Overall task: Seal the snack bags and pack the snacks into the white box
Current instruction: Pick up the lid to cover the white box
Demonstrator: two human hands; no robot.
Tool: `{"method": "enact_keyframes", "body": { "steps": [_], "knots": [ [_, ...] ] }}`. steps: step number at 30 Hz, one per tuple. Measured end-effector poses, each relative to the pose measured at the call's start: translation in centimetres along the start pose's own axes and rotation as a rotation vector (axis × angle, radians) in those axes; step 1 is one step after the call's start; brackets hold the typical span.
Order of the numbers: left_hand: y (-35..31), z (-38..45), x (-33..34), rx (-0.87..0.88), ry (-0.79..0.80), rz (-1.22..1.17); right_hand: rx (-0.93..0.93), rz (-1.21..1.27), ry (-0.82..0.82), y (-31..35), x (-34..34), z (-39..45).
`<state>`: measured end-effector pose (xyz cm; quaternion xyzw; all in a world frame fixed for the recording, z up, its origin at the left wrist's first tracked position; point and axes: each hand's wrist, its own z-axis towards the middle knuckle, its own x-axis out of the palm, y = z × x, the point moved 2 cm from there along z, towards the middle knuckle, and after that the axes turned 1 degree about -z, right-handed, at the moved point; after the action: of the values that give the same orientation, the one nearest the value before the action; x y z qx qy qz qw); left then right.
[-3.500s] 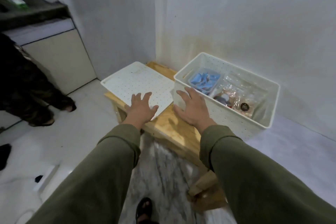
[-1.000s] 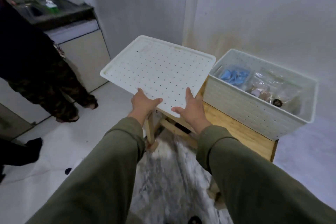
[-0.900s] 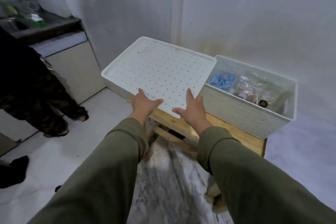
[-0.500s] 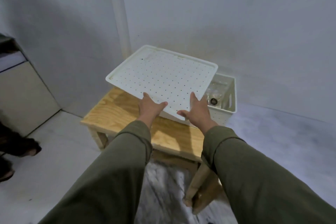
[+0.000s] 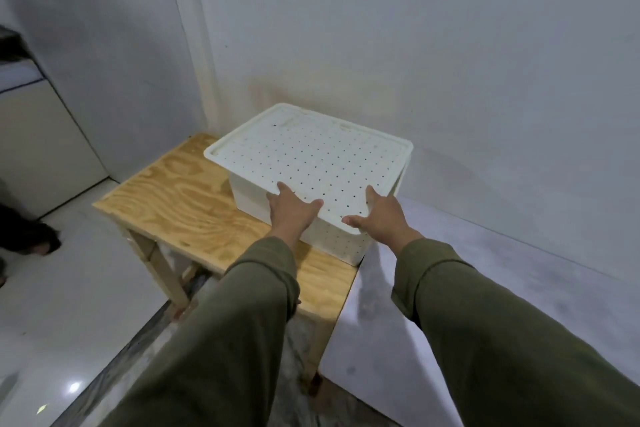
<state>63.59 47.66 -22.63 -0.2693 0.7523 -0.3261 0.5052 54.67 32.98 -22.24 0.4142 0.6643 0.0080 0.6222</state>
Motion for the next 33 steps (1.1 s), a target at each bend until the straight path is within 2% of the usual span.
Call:
{"method": "enact_keyframes", "body": {
  "steps": [13, 25, 29, 33],
  "knots": [
    [-2.4, -0.8, 4.3, -0.031, -0.02, 0.032, -0.074, -0.02, 0.076, -5.1, -1.7, 2.2],
    [-2.5, 0.6, 4.8, -0.086, -0.003, 0.09, -0.073, -0.068, 0.139, -5.5, -1.5, 4.0],
    [-2.4, 1.6, 5.1, -0.086, -0.096, 0.317, -0.058, -0.293, 0.064, -5.6, -1.7, 4.5],
    [-2.4, 3.4, 5.0, 0.094, -0.007, 0.627, -0.173, -0.452, 0.013, -5.2, -1.6, 5.5]
  ]
}}
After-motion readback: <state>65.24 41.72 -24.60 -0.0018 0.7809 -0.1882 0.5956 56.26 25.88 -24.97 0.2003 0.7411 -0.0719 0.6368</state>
